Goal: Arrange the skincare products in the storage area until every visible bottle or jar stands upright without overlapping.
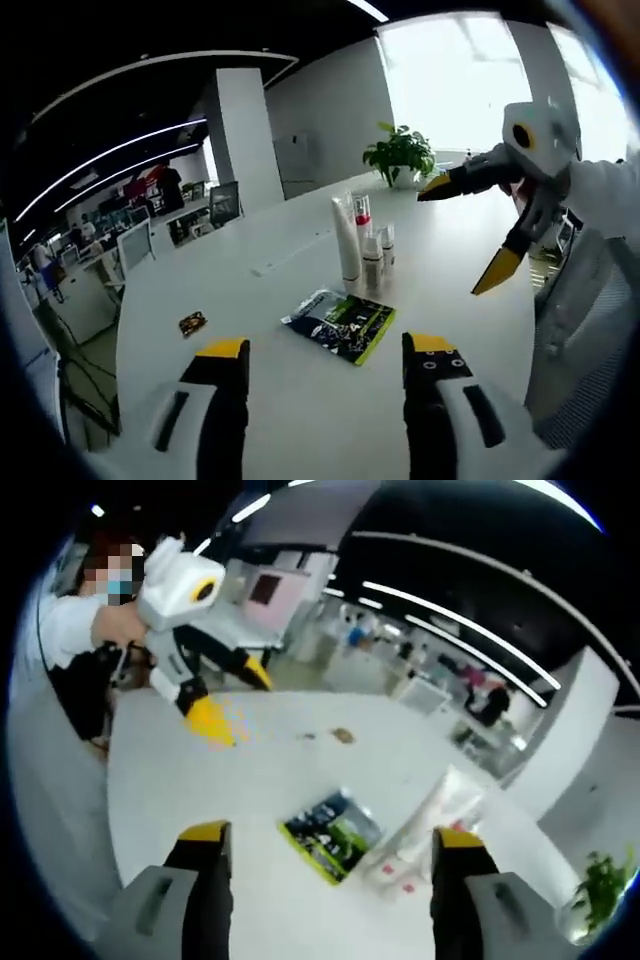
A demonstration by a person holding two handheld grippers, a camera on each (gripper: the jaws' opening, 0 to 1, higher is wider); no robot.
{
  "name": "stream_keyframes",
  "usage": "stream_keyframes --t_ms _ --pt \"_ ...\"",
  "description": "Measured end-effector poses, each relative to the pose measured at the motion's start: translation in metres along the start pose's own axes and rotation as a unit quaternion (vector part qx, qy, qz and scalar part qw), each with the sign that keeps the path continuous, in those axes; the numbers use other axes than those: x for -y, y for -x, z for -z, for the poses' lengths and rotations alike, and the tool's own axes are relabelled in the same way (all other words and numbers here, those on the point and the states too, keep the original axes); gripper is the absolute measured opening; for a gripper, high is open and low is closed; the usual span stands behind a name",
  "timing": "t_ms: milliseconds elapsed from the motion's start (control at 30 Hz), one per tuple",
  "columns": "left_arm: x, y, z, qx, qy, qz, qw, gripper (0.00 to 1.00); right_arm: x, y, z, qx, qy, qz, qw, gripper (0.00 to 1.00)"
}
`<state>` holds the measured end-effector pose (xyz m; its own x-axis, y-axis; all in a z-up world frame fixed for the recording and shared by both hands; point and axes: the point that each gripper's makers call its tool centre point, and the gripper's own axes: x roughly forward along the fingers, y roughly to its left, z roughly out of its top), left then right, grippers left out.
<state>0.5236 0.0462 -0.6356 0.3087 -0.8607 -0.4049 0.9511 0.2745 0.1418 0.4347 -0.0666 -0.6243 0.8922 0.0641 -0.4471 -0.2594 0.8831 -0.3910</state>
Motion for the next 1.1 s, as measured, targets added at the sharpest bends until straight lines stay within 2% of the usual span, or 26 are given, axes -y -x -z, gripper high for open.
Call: stream_keyframes --t_ms 100,233,400,500,833,900,1100 --pt "0.006 0.009 0.003 -0.004 -0.004 0.003 1.0000 0.69 0.000 0.007 0.002 -0.003 -0.005 0.004 1.0000 0.83" --pt "0.014 0.024 0.001 -0.007 0.004 0.006 0.9999 0.84 0.000 0.016 0.003 0.001 -0.021 0.010 0.9997 0.85" --pt "0.019 0.042 -0.006 0.002 0.005 0.002 1.0000 0.90 0.001 0.027 0.004 0.005 -0.040 0.019 0.9990 0.87" --pt "0.023 0.050 -0.008 0.005 0.006 0.002 1.0000 0.99 -0.001 0.034 0.005 0.005 -0.046 0.021 0.9987 0.88" --pt "0.042 0.069 -0.005 0.008 0.034 0.000 0.9994 0.99 -0.007 0.051 0.008 0.008 -0.049 0.029 0.9983 0.95" --pt "0.041 0.071 -0.002 0.005 0.035 -0.001 0.9994 0.99 -0.008 0.053 0.010 0.006 -0.052 0.033 0.9981 1.00" --pt "0.035 0.078 0.007 0.000 0.050 -0.012 0.9987 0.99 -0.010 0.058 0.014 0.007 -0.065 0.032 0.9974 0.99"
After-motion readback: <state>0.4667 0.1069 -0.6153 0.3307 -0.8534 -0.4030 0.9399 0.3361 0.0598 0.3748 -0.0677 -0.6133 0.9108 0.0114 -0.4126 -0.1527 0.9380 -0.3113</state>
